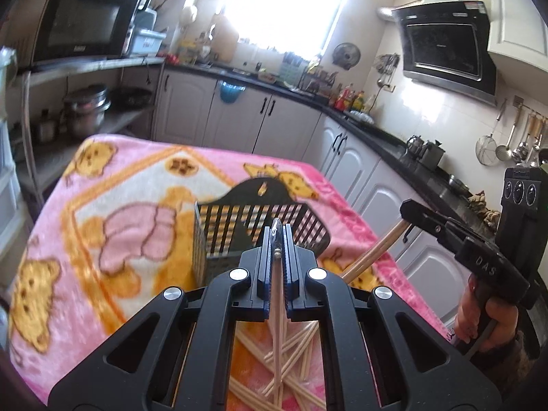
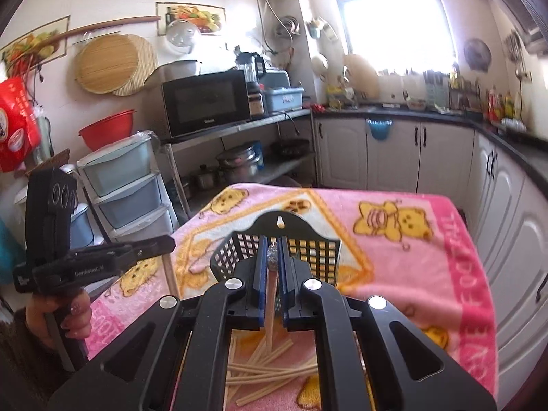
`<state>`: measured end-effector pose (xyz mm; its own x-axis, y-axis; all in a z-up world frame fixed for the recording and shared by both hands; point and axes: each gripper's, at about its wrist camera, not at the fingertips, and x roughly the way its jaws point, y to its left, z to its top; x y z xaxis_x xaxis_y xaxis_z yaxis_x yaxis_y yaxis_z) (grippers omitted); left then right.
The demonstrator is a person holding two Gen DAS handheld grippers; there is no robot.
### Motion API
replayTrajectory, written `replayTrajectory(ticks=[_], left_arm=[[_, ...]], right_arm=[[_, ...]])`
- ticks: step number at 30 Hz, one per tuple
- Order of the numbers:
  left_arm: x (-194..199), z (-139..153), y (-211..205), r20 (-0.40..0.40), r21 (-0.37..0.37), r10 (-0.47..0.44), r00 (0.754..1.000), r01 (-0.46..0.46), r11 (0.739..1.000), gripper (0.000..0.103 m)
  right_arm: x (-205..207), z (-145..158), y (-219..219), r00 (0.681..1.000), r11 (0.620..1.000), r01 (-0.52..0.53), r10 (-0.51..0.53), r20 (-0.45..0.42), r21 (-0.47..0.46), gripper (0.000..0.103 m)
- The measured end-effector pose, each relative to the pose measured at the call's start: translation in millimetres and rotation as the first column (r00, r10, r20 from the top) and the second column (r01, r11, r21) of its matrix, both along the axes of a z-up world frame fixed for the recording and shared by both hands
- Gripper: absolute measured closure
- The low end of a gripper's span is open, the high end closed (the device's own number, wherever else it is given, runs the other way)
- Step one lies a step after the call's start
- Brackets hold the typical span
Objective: Organize utensils
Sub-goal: 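Lift the held chopsticks with both grippers and carry them above the green caddy, then lower the chopsticks into the caddy slots and open both grippers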
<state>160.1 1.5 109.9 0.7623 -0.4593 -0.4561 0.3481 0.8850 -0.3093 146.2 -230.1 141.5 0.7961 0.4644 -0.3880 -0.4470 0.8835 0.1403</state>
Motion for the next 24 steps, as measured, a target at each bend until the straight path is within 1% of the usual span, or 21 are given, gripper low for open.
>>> replayTrajectory(ticks=[8,14,20,24], left_arm=[[5.5,42.7,-5.3,0.1,0.011,-0.005,0.995,0.004,1.0,0.1],[13.7,83.0,-10.5,0.195,0.019,0.017,0.981,-0.021,1.0,0.1],[26.1,112.4,-13.8,0.246,0.017,0.043,0.968,-0.049,0.999,0.1],[39.3,119.3,-12.8,0.253,0.017,0.071,0.965,-0.077,0.997,0.1]], right_arm=[[-4.0,33.7,-4.1,0.996,1.0,0.01,-0.01,0.085,0.006,0.097],[-1.0,60.4,-11.4,0.989,0.999,0.03,-0.034,0.144,0.025,0.097],[9.3,83.7,-20.2,0.981,0.997,0.06,-0.068,0.183,0.046,0.097],[19.6,94.2,-23.2,0.975,0.995,0.087,-0.094,0.201,0.045,0.097]])
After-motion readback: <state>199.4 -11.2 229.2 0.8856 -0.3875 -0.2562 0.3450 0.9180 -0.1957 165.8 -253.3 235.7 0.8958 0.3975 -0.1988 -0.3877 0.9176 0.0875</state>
